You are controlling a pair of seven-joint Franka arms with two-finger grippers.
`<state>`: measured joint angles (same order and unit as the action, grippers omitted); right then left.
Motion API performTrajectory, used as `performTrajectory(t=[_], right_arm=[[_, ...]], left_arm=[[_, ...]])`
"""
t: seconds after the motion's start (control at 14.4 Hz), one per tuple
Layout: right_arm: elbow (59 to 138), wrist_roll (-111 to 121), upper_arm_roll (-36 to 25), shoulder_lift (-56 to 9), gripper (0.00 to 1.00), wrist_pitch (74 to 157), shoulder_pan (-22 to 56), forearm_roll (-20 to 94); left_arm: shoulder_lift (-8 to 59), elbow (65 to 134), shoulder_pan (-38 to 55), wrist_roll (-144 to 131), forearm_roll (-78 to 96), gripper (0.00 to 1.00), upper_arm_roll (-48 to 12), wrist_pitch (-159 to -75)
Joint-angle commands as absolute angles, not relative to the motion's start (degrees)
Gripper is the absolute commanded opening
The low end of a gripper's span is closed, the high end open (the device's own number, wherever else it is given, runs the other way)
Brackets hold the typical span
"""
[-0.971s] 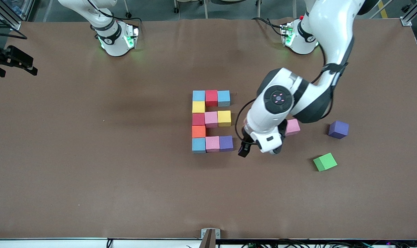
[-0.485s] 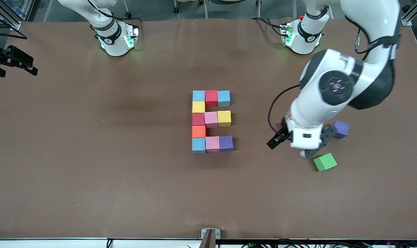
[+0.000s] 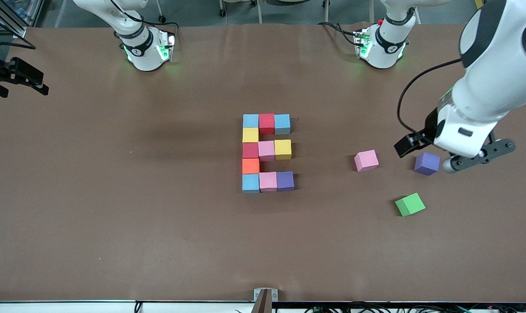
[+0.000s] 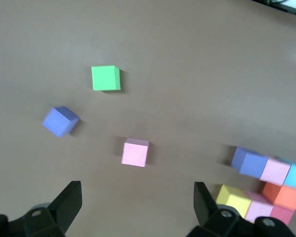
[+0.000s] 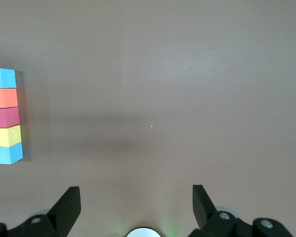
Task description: Arrange 11 blocks into digit 3
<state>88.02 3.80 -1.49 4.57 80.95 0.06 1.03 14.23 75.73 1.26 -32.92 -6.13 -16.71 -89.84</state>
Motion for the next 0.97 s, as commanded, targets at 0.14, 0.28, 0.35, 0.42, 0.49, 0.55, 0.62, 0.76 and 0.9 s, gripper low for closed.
performTrajectory(t=[0.14, 0.28, 0.35, 0.42, 0.49, 0.55, 0.62, 0.76, 0.9], right_arm=[[89.1, 4.0, -1.7, 5.9, 1.0, 81.5, 0.2, 1.4], [88.9, 3.8, -1.4, 5.8, 1.0, 81.7, 0.4, 2.6], [88.9, 3.8, -1.3, 5.8, 1.0, 82.1, 0.4, 3.3], [88.9, 3.9, -1.3, 5.8, 1.0, 82.2, 0.4, 3.3], [88.9, 4.0, -1.3, 5.8, 1.0, 82.1, 0.4, 3.3], [88.9, 4.0, -1.4, 5.8, 1.0, 82.0, 0.4, 3.3], [88.9, 4.1, -1.4, 5.8, 1.0, 81.9, 0.4, 3.3], [88.9, 4.7, -1.5, 5.9, 1.0, 81.4, 0.3, 2.0], [89.0, 5.4, -1.4, 5.9, 1.0, 81.3, 0.4, -0.3]], left_arm=[[4.7, 81.8, -0.4, -14.0, -5.6, 1.0, -10.6, -87.9], [1.1, 84.5, -0.1, -9.0, -5.6, 1.0, -7.7, -87.5], [-1.9, 87.6, 0.0, -7.4, -5.5, 1.0, -7.4, -87.3], [-4.5, 90.9, 0.1, -7.3, -5.5, 1.0, -7.3, -87.4], [-6.2, 93.3, 0.1, -7.3, -4.8, 1.0, -7.2, -87.5], [-7.4, 94.6, 0.2, -7.4, -4.5, 1.0, -7.2, -87.4], [-8.3, 96.0, 0.6, -7.4, -4.4, 1.0, -7.2, -87.4], [-9.0, 96.5, 0.5, -7.3, -3.8, 1.0, -7.3, -85.9], [-8.9, 96.5, 0.6, -7.4, -3.2, 1.0, -7.5, -85.8]])
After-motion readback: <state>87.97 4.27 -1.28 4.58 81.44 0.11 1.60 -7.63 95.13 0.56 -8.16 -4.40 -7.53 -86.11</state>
